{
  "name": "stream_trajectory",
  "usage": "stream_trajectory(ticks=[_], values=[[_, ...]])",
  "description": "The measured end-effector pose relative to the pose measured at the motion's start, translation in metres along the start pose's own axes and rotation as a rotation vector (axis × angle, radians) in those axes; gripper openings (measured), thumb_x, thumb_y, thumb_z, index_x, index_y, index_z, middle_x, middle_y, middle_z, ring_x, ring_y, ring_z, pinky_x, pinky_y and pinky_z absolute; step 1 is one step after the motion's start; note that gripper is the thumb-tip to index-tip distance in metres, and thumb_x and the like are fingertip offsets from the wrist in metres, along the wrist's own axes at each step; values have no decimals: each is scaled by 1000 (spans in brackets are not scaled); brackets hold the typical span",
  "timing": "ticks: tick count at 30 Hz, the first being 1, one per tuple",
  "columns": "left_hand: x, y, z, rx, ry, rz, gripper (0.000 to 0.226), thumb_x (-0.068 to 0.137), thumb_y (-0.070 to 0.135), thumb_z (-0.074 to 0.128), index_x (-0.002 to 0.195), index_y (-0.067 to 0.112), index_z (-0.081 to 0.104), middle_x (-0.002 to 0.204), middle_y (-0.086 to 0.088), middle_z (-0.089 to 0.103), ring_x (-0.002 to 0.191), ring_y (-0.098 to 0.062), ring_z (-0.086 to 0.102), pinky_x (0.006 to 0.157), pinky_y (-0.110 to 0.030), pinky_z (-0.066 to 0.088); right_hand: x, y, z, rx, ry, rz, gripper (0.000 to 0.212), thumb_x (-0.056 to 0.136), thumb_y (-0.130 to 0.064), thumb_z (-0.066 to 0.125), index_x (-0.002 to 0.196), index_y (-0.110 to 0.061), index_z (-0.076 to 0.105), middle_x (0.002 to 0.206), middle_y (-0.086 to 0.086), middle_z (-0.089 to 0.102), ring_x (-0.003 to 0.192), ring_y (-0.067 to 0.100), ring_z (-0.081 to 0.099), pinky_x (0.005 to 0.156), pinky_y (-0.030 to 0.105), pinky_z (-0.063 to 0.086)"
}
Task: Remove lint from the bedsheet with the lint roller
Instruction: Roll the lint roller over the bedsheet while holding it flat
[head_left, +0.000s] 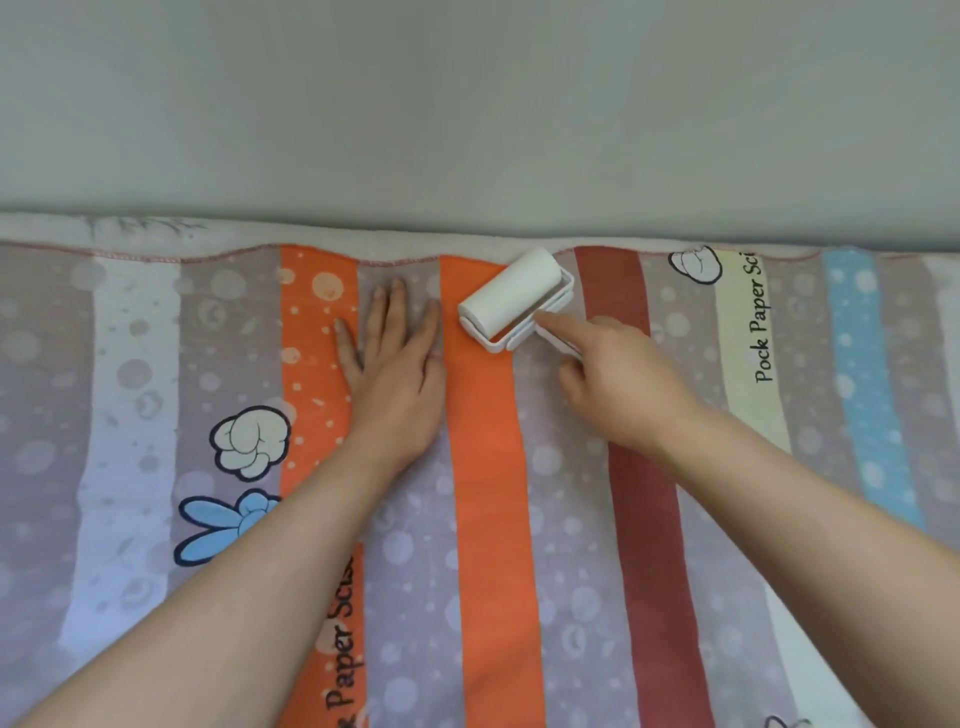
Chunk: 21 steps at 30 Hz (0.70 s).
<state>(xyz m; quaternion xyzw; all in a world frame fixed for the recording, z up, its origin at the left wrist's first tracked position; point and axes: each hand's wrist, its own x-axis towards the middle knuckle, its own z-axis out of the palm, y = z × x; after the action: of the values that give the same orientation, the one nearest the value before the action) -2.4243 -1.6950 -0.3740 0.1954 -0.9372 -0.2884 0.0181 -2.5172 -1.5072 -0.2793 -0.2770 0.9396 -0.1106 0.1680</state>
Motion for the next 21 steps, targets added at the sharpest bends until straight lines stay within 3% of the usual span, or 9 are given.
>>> stream_trajectory(ticks=[5, 8, 13, 21], values=[[-1, 4, 3, 146, -20, -19, 66, 96, 47, 23, 160, 30, 23, 171, -1, -3, 156, -15, -11, 119, -54, -18, -34, 32, 3, -105, -57, -65, 58, 93, -21, 42, 148, -38, 31, 93, 4, 45, 82, 35, 55, 63, 35, 41], [-1, 7, 6, 231, -27, -25, 72, 93, 50, 27, 161, 27, 20, 170, -4, -4, 156, -18, -11, 120, -59, -15, -54, 54, 4, -127, -56, -113, 56, 96, -21, 39, 148, -38, 31, 102, 8, 51, 88, 36, 57, 65, 36, 43], [2, 17, 5, 329, -37, -98, 88, 87, 72, 33, 162, 31, 12, 170, -5, -5, 156, -16, -11, 118, -61, -16, -95, 94, -7, -201, -103, -121, 54, 97, -24, 38, 146, -43, 29, 113, 5, 55, 95, 32, 59, 67, 35, 42], [5, 36, 5, 427, -59, -223, 81, 96, 66, 43, 162, 35, 7, 170, -2, -9, 156, -18, -11, 115, -72, -9, -128, 128, -12, -176, -121, -117, 53, 94, -24, 43, 141, -47, 32, 110, 3, 56, 95, 29, 60, 78, 40, 52]])
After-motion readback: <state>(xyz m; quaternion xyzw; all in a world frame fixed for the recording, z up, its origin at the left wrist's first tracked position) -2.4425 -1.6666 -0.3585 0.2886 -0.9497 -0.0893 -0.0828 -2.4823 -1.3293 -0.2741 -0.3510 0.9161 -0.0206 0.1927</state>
